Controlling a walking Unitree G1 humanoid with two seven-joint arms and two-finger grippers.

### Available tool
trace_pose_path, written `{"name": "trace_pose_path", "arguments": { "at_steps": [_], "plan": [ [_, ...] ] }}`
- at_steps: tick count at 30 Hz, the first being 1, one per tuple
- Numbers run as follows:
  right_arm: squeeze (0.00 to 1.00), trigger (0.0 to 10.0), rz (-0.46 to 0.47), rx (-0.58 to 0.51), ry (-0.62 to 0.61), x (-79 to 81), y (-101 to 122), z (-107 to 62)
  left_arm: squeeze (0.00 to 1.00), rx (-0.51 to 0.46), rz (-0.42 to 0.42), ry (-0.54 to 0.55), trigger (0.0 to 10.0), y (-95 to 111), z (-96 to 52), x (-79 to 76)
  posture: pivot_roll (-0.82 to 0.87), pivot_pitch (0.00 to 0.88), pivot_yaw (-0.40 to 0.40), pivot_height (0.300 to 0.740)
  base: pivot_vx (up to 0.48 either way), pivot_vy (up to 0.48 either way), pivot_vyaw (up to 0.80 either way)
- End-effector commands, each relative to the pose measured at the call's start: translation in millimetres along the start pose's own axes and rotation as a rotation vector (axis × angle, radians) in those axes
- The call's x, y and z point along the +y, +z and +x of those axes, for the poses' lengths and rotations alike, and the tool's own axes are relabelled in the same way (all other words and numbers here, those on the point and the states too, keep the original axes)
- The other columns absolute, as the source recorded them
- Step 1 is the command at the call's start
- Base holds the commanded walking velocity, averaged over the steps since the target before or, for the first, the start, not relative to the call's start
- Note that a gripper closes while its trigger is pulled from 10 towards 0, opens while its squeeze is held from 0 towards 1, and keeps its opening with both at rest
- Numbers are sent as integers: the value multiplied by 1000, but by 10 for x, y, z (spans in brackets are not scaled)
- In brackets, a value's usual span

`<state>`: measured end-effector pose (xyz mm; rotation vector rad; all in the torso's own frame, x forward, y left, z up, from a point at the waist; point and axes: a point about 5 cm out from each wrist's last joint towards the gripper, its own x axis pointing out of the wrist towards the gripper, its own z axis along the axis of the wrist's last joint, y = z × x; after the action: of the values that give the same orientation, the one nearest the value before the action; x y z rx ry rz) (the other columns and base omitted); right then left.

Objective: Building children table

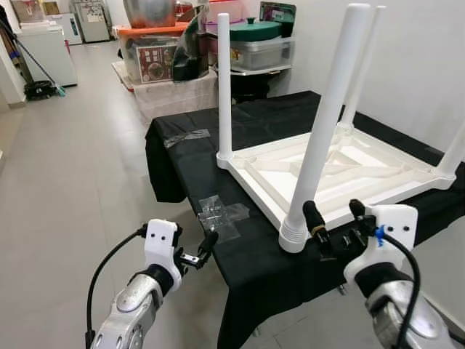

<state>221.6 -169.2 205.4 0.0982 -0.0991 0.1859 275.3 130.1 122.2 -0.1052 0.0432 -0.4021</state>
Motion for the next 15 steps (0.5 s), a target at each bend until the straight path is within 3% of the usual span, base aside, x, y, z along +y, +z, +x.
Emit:
{"name": "trace_pose_path", "arguments": {
  "at_steps": [1,4,5,9,15],
  "plan": [
    [1000,10000,8,4,125,-77,16,-45,0,2,1,-3,10000,-8,-6,17,-64,0,12,740,0,-480,0],
    [1000,10000,-2,30,193,-128,10,-56,0,2,4,-3,10000,-4,-6,26,-64,0,12,740,0,-480,0],
    [1000,10000,-40,80,288,-180,-7,-70,0,1,5,-4,10000,2,-3,30,-64,0,12,740,0,-480,0],
    [1000,10000,-79,159,424,-247,-33,-72,0,-3,7,-4,10000,11,-1,29,-45,0,4,740,0,-480,0],
    [1000,10000,-114,199,457,-232,-127,-1,0,-18,10,14,10000,36,-18,52,-26,0,-5,740,0,-480,0]
  ]
}}
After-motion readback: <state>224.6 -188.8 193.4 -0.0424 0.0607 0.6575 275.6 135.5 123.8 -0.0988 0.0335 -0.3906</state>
